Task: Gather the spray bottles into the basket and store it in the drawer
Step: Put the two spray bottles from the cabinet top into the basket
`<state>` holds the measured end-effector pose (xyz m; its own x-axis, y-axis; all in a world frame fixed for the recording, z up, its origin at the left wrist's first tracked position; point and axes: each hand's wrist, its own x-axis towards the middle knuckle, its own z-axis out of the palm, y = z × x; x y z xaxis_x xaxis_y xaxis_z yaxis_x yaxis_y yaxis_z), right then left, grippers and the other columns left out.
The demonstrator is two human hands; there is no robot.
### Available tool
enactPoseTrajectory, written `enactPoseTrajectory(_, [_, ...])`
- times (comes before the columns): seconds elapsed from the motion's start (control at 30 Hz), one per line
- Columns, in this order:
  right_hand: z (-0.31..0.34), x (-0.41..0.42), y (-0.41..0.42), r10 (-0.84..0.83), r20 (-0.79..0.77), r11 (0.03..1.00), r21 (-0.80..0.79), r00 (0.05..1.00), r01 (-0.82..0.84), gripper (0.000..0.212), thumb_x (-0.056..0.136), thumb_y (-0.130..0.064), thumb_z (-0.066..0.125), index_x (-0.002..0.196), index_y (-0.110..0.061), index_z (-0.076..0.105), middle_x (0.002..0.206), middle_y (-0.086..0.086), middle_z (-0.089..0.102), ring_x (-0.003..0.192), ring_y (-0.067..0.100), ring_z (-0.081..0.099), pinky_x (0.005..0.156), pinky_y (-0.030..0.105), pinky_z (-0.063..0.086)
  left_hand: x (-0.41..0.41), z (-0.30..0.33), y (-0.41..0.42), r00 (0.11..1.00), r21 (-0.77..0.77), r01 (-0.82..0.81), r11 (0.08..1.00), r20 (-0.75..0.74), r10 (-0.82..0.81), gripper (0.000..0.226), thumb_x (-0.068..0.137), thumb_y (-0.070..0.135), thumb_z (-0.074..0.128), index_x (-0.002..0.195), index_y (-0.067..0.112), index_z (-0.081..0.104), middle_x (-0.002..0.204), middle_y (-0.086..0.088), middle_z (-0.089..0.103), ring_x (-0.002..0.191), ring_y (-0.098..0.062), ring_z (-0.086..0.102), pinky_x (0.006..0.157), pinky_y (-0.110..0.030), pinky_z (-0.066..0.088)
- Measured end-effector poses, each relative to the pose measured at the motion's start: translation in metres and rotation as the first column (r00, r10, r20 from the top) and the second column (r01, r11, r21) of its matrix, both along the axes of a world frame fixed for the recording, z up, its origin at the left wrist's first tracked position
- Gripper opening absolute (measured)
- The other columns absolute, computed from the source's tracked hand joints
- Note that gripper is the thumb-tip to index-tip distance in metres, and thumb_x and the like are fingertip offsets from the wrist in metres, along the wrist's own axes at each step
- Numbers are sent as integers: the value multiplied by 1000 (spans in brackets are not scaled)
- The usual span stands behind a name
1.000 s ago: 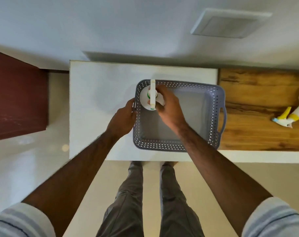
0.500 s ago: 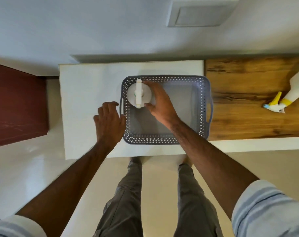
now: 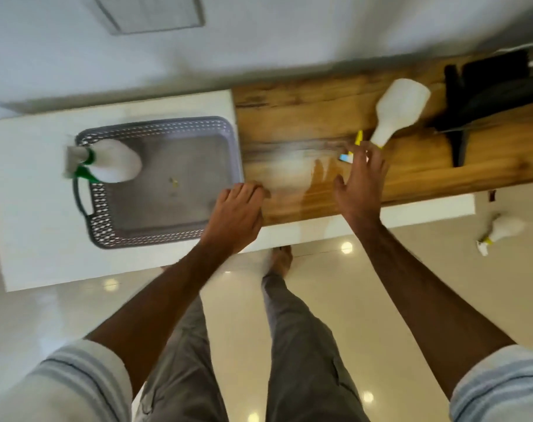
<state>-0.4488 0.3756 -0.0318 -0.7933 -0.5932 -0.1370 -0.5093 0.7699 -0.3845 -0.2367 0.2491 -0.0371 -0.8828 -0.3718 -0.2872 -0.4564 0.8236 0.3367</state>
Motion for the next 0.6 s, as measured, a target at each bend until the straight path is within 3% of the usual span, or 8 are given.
enactPoseTrajectory(0.13, [-30,-52,32,251,-100,915,348,963,-202,77,78,-15,68,148,-22,37,156,6,34,146,34,29,116,54,24,-60,-20,19,984,52,128,990,115,-133,53,91,22,52,143,16,42,154,-12,39,136,-32,43,107,-47,40])
enactPoseTrajectory(0.23, [-52,-73,39,438,-85,820,446,895,-359,72,80,-9,63,147,-20,40,158,10,34,151,34,22,121,60,12,-77,-38,26,963,114,109,987,233,-133,60,96,25,50,151,16,30,163,-12,25,147,-33,30,117,-52,30])
enactPoseTrajectory(0.33, [-65,-84,39,490,-50,763,507,870,-401,74,81,-7,64,148,-26,39,160,13,28,151,36,18,119,64,8,-81,-47,31,954,140,81,987,275,-117,60,98,26,49,153,15,27,164,-13,22,150,-34,26,120,-53,26])
enactPoseTrajectory(0.47, [-71,-84,31,416,-62,823,451,907,-347,61,88,-2,60,143,-24,45,157,18,31,148,41,24,111,65,24,-76,-50,32,951,171,68,983,286,-116,62,98,25,51,154,15,24,165,-13,20,152,-34,22,122,-54,22])
enactPoseTrajectory(0.6, [-71,-74,26,366,-5,865,372,930,-338,47,85,0,63,127,-18,57,141,18,43,130,40,41,94,52,45,-72,-47,28,972,255,0,967,228,-61,63,98,21,51,154,11,24,163,-15,23,151,-32,24,122,-54,24])
